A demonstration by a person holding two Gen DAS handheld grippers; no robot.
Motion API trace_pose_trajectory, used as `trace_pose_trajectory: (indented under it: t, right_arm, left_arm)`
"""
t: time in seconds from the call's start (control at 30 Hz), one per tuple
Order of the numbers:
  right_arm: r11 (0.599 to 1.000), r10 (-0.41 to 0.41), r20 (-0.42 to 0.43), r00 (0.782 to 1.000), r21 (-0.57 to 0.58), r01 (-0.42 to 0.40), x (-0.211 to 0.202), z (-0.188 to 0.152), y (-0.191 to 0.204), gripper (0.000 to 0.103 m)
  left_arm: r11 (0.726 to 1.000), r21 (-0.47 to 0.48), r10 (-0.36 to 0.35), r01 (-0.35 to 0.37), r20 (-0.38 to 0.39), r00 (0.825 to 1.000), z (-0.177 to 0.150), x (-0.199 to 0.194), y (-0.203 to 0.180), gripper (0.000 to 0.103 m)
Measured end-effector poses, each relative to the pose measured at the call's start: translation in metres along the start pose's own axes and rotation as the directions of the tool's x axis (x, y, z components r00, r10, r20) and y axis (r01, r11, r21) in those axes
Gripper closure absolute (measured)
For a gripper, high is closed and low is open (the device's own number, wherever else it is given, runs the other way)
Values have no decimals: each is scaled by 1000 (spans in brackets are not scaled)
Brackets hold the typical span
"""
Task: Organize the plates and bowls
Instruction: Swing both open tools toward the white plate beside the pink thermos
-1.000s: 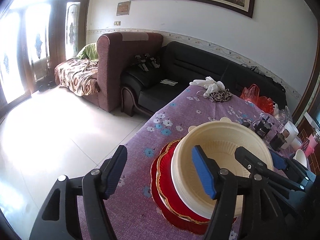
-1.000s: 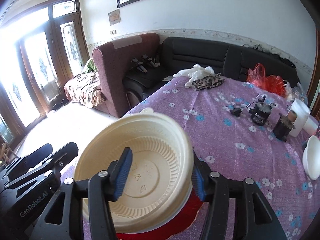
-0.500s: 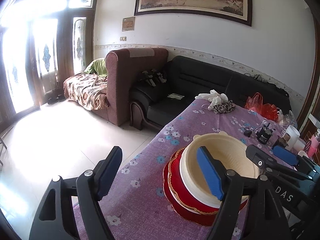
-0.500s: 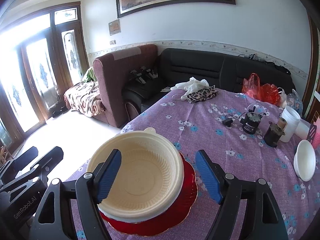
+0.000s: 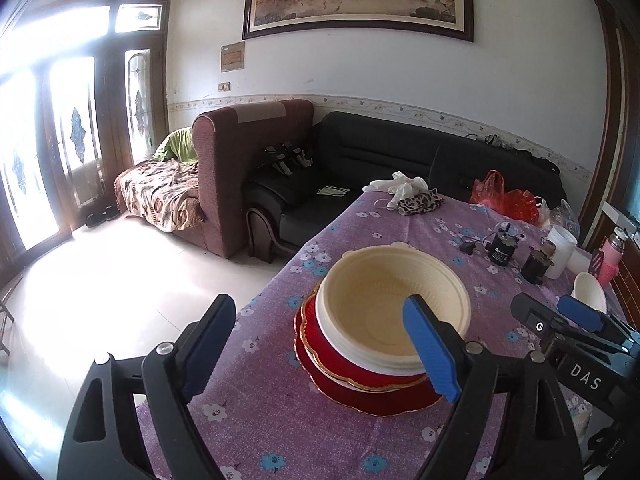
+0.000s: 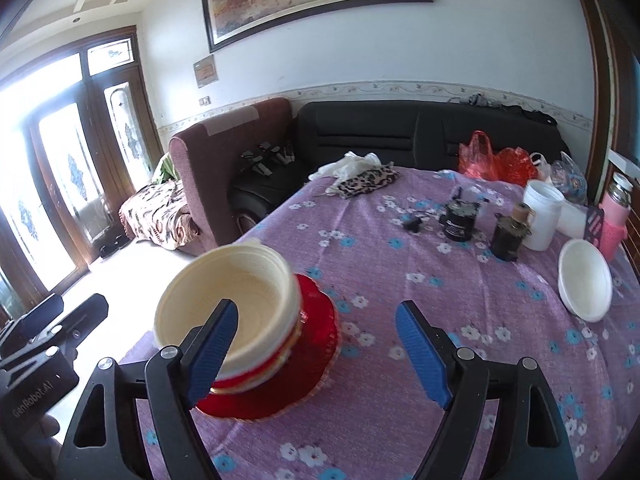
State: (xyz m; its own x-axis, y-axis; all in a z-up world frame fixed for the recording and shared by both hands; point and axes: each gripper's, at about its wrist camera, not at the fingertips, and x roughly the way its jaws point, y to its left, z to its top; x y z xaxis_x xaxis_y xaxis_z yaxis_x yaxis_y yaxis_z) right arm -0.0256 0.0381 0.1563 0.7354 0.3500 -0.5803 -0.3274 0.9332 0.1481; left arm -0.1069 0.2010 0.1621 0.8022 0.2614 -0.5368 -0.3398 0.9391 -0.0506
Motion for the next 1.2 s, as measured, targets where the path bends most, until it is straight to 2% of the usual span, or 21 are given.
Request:
trace_pose_trajectory:
  t: [0.27, 0.4, 0.47, 0.57, 0.67, 0.73, 0.77, 0.87, 0.9, 0.97, 1.03, 1.1, 1.2]
  right_arm:
    - [989, -34, -38, 999, 143, 39, -21, -31, -72, 18]
    - [978, -70, -23, 997, 194, 73, -39, -35, -104, 18]
    - [974, -89, -11, 996, 207, 89, -50, -35, -116, 18]
    - [970, -124, 7, 992, 211, 120, -70, -29, -136, 18]
    - [964, -185, 38, 982, 201, 173, -101, -14, -159, 18]
    - [958, -234, 71, 970, 189, 217, -128, 3, -173, 18]
    - [953, -262, 91, 961, 181, 243, -145, 14, -180, 18]
    - [931, -351, 154, 924, 164, 326, -202, 56, -202, 18]
    - [919, -386, 171, 906, 155, 362, -219, 71, -206, 18]
    - [881, -473, 217, 854, 143, 451, -260, 104, -214, 16]
    - [846, -533, 255, 807, 134, 517, -290, 128, -218, 11]
    - [802, -593, 289, 752, 125, 584, -321, 154, -223, 11]
    - [759, -643, 305, 702, 134, 637, -352, 187, -232, 10]
  left_arm:
    - [994, 95, -51, 52, -10, 999, -11, -16, -45, 14]
    - [985, 122, -110, 118, -66, 992, -17, -15, -64, 9]
    - [974, 110, -181, 199, -153, 971, -21, -9, -74, 5]
    - [955, 95, -250, 282, -259, 933, -29, -2, -89, 5]
    - [931, 76, -326, 356, -264, 908, -28, -10, -100, 5]
    - [914, 57, -379, 403, -241, 894, -15, -21, -104, 5]
    - [905, 55, -401, 421, -214, 891, -4, -30, -105, 5]
    - [895, 99, -423, 434, -117, 899, 45, -59, -116, 5]
    - [893, 117, -427, 435, -92, 900, 60, -67, -120, 5]
    - [892, 161, -423, 422, -29, 906, 99, -87, -132, 5]
    - [904, 201, -390, 377, 29, 920, 127, -102, -145, 5]
    - [920, 239, -342, 310, 105, 934, 155, -117, -159, 5]
    - [937, 270, -279, 223, 193, 941, 187, -131, -183, 4]
